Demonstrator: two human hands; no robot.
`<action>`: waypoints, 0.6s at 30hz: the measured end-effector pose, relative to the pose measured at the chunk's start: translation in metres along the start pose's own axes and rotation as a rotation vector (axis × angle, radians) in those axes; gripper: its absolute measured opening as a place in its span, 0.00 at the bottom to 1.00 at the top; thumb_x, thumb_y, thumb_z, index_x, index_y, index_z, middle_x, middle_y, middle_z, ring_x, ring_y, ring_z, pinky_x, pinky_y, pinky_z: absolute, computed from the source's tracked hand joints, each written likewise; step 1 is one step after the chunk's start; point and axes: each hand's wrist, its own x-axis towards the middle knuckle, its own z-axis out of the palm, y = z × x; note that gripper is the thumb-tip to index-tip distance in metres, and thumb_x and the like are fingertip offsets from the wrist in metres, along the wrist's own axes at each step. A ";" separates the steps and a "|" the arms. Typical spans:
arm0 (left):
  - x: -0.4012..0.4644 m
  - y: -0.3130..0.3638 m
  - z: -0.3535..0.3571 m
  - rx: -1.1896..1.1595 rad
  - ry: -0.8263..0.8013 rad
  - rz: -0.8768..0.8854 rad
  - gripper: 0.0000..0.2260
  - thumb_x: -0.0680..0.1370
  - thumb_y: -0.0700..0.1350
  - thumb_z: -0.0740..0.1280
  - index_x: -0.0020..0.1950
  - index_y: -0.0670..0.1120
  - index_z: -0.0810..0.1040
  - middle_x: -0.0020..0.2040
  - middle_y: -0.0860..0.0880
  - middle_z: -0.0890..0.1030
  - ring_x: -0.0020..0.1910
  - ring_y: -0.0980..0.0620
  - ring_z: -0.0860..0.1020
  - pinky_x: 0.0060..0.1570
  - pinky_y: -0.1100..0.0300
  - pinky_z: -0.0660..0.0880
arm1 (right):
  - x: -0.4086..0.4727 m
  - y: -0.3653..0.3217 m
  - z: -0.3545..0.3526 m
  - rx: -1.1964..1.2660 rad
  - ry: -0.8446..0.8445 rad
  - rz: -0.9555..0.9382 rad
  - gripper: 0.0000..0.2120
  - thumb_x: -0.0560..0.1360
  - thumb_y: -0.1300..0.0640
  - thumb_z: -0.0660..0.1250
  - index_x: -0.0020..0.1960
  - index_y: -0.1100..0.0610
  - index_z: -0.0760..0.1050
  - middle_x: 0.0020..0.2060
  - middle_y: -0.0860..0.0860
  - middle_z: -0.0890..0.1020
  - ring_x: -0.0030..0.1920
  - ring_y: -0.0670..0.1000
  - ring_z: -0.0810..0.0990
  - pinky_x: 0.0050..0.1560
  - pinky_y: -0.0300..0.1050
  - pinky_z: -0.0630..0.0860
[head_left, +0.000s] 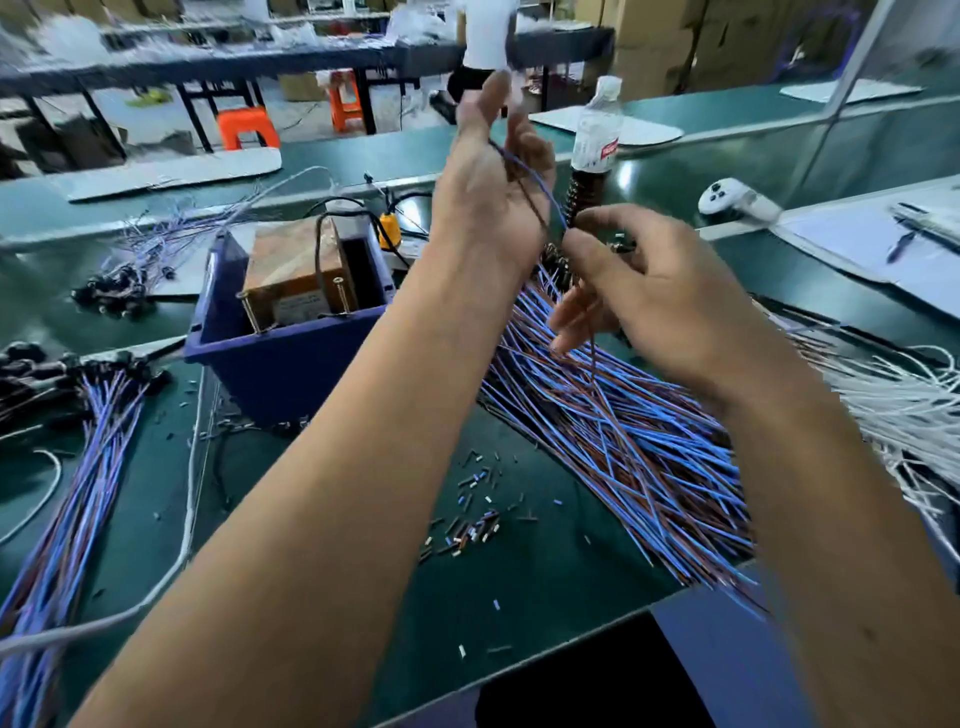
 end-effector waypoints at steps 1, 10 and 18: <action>0.003 0.003 0.000 -0.063 0.004 0.006 0.16 0.88 0.48 0.56 0.52 0.42 0.79 0.45 0.43 0.73 0.35 0.56 0.68 0.31 0.67 0.72 | -0.001 0.001 -0.004 0.064 -0.029 -0.030 0.12 0.85 0.50 0.64 0.63 0.55 0.77 0.34 0.55 0.86 0.32 0.55 0.86 0.39 0.47 0.82; 0.030 -0.002 -0.016 0.893 0.293 0.242 0.12 0.85 0.53 0.63 0.48 0.48 0.80 0.42 0.51 0.77 0.34 0.55 0.72 0.34 0.59 0.75 | 0.003 0.014 -0.039 -0.464 0.188 -0.179 0.18 0.84 0.48 0.63 0.39 0.53 0.81 0.22 0.45 0.73 0.25 0.45 0.70 0.27 0.34 0.63; 0.035 -0.024 -0.077 1.401 0.354 0.182 0.16 0.81 0.48 0.71 0.36 0.42 0.81 0.30 0.46 0.83 0.34 0.47 0.83 0.47 0.52 0.83 | -0.013 0.064 -0.012 -0.705 0.129 0.000 0.14 0.77 0.44 0.74 0.41 0.53 0.81 0.33 0.50 0.82 0.36 0.54 0.79 0.38 0.46 0.67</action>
